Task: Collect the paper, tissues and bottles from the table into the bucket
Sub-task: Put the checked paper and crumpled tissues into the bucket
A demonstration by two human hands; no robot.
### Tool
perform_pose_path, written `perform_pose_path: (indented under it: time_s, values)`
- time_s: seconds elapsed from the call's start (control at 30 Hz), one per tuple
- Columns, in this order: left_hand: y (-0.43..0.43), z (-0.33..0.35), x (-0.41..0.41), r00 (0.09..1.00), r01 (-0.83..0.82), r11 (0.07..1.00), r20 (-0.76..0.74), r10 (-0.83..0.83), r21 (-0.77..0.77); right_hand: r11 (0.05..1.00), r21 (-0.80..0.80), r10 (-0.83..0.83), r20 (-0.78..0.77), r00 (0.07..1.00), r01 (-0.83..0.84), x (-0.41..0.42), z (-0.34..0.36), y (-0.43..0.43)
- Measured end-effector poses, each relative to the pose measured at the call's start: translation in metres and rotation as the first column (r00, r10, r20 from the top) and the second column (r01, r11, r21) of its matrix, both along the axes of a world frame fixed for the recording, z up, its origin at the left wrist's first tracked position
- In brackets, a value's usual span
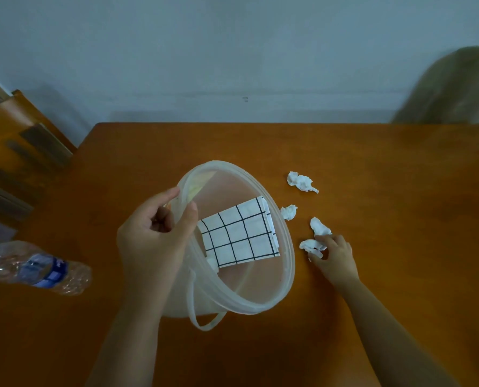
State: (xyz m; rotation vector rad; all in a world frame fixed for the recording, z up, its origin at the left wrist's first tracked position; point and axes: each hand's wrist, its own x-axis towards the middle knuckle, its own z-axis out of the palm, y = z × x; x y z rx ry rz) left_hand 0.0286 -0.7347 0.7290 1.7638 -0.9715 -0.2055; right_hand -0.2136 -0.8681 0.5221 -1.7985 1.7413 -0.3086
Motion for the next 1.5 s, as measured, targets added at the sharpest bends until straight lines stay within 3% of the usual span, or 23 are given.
perform_pose_path:
  time_s: [0.13,0.33,0.5,0.8,1.1,1.27,1.5]
  values:
    - [0.004,-0.001,-0.002,1.0,0.001,1.0,0.0,-0.001,-0.008,0.999,-0.048,-0.011,0.04,0.999,0.013,-0.001,-0.002,0.021]
    - [0.018,0.002,-0.007,1.0,-0.005,1.0,0.004,0.005,-0.005,0.997,0.029,-0.069,0.138,0.988,0.065,-0.002,0.011,0.051]
    - [0.033,0.003,-0.008,1.0,-0.007,1.0,-0.015,0.007,0.005,0.987,-0.096,-0.098,0.245,0.965,0.125,0.001,0.053,0.069]
    - [0.049,0.008,-0.009,1.0,0.019,1.0,-0.016,-0.019,-0.015,0.954,-0.3,0.133,0.424,0.896,0.001,0.033,0.144,0.089]
    - [0.04,0.012,0.001,1.0,0.008,0.998,0.0,-0.008,-0.057,0.9,-0.322,0.402,0.351,0.846,-0.293,0.068,0.151,0.094]
    - [0.026,0.013,0.005,0.998,0.009,0.998,0.056,-0.006,-0.067,0.929,-0.31,0.31,0.347,0.885,-0.204,0.061,0.137,0.065]
    - [-0.005,0.009,0.012,0.997,-0.004,0.999,0.079,0.008,-0.055,0.976,-0.191,0.136,0.183,0.974,-0.101,0.047,0.086,0.005]
